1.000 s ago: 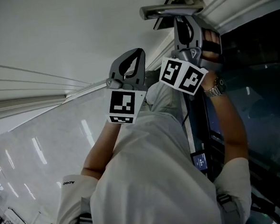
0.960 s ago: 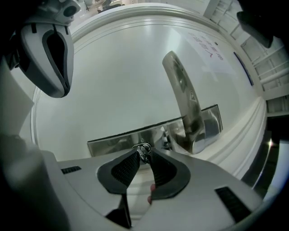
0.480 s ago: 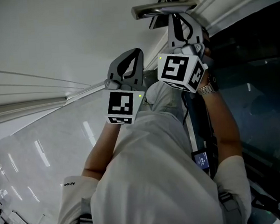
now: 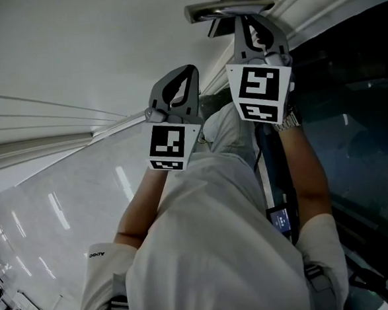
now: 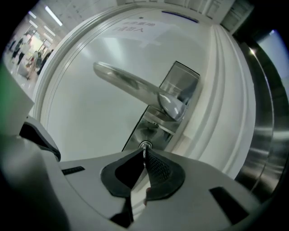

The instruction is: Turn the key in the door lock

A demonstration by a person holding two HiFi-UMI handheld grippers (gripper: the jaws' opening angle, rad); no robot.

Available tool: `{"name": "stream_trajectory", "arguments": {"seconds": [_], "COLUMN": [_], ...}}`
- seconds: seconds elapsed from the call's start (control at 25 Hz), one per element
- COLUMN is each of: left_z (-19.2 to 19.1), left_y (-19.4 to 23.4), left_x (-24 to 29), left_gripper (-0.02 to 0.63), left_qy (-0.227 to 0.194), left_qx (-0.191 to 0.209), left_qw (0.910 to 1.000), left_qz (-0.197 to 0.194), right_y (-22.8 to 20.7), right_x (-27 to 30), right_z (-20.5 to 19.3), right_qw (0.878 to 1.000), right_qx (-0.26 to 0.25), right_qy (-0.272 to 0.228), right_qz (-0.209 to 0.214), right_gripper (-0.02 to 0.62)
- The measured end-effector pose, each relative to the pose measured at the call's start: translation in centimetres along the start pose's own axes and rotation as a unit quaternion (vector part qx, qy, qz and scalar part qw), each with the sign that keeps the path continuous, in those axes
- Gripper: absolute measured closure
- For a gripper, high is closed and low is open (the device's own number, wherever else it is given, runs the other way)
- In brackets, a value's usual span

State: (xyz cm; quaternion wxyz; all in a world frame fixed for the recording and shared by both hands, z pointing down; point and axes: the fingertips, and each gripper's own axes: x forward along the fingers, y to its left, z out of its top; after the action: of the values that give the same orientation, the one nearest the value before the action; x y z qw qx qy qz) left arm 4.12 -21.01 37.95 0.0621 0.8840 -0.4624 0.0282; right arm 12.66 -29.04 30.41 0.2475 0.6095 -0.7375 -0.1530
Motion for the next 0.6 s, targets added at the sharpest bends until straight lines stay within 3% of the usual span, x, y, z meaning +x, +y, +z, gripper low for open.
{"name": "stream_trajectory", "arguments": {"seconds": [0.16, 0.28, 0.44, 0.6], "left_z": [-0.01, -0.06, 0.02, 0.08], "left_y": [0.33, 0.53, 0.76, 0.87], "left_x": [-0.16, -0.24, -0.36, -0.47], "left_gripper": [0.598, 0.598, 0.598, 0.598], "left_qy": [0.000, -0.001, -0.002, -0.004], "left_qx": [-0.003, -0.004, -0.004, -0.004], "left_qw": [1.0000, 0.9999, 0.9999, 0.9998], "left_qz": [0.006, 0.010, 0.016, 0.020], "right_y": [-0.20, -0.39, -0.65, -0.71], "right_x": [0.03, 0.06, 0.05, 0.11], "right_z": [-0.12, -0.25, -0.40, -0.64], "right_qw": [0.992, 0.971, 0.925, 0.866], "right_qx": [0.120, 0.232, 0.368, 0.482], "right_qy": [0.005, 0.001, -0.003, -0.008], "right_qz": [0.031, 0.056, 0.094, 0.130], "right_gripper": [0.586, 0.586, 0.586, 0.586]}}
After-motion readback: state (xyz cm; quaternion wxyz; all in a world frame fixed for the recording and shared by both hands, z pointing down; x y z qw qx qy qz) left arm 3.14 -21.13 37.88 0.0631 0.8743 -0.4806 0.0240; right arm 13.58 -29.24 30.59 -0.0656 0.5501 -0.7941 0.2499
